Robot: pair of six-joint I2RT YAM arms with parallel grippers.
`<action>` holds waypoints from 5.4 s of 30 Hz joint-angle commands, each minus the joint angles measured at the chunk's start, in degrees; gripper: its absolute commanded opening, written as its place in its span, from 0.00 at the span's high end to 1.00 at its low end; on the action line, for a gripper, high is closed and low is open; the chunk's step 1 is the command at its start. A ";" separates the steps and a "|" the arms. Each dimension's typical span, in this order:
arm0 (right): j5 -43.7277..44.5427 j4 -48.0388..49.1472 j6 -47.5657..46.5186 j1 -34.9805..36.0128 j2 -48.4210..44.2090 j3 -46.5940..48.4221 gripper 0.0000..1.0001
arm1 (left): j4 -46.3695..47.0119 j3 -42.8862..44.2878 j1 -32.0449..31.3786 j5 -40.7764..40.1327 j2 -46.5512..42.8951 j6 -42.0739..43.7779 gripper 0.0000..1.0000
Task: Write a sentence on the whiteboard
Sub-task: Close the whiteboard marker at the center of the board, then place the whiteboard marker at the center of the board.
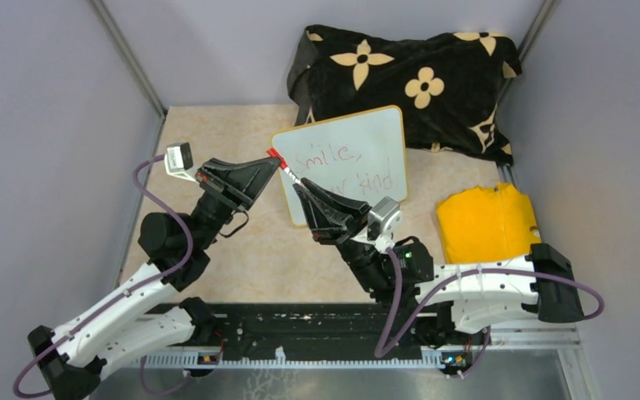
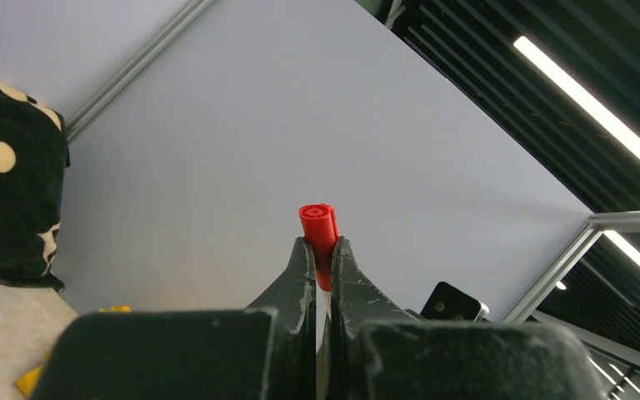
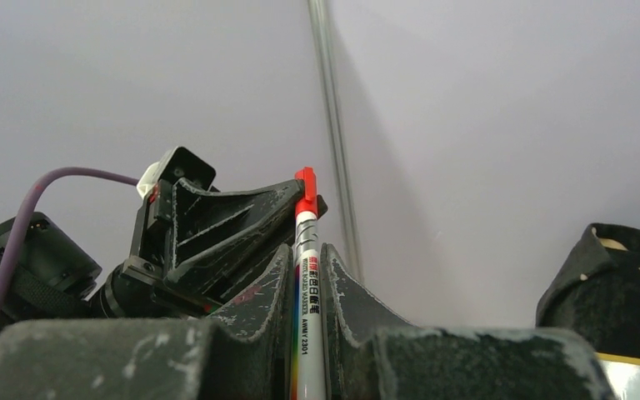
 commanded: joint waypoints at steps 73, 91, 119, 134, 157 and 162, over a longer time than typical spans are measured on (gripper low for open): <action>3.26 -63.38 25.87 -0.87 -21.26 4.84 0.29 | -31.67 5.44 -0.90 -14.59 -7.45 19.60 1.00; -37.02 -67.01 40.61 -17.64 -13.19 7.04 0.42 | -39.88 9.55 -0.90 14.03 -5.51 32.61 1.00; -37.21 -56.78 44.46 -18.26 -13.11 -0.60 1.00 | -33.01 5.41 -0.94 15.25 -5.84 26.53 0.50; -34.08 -54.85 44.59 -18.26 -14.30 -2.96 1.00 | -31.32 1.12 -0.92 19.15 -1.54 21.59 1.00; 4.14 -79.90 49.03 -21.07 -21.76 -10.60 0.34 | -67.34 3.01 31.68 0.92 22.32 34.73 1.00; 3.75 -79.38 48.44 -21.25 -21.15 -11.08 0.34 | -69.62 9.94 32.18 -5.96 35.83 38.04 1.00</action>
